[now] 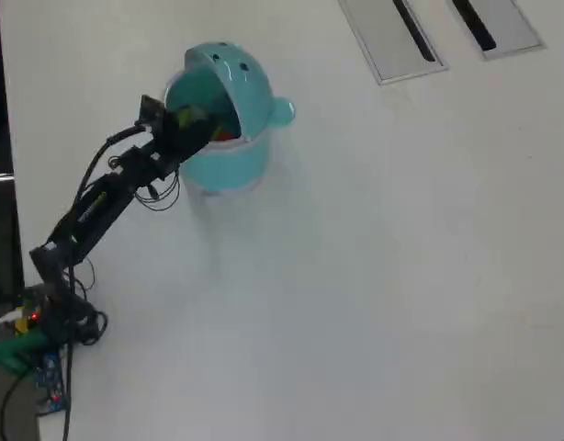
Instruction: Grasp RGB lego blocks and put them in the bin one by one.
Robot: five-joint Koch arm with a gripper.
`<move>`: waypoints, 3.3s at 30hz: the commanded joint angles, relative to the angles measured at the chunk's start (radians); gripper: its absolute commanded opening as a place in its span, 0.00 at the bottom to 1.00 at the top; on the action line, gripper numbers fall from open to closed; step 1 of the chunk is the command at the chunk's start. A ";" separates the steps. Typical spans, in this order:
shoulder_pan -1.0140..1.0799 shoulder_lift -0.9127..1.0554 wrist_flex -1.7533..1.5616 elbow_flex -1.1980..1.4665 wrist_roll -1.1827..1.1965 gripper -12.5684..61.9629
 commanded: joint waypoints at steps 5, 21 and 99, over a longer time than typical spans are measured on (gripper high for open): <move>0.029 0.141 -0.002 0.037 0.066 0.63; 0.150 0.374 -0.009 0.322 0.313 0.63; 0.318 0.870 -0.907 1.841 1.074 0.61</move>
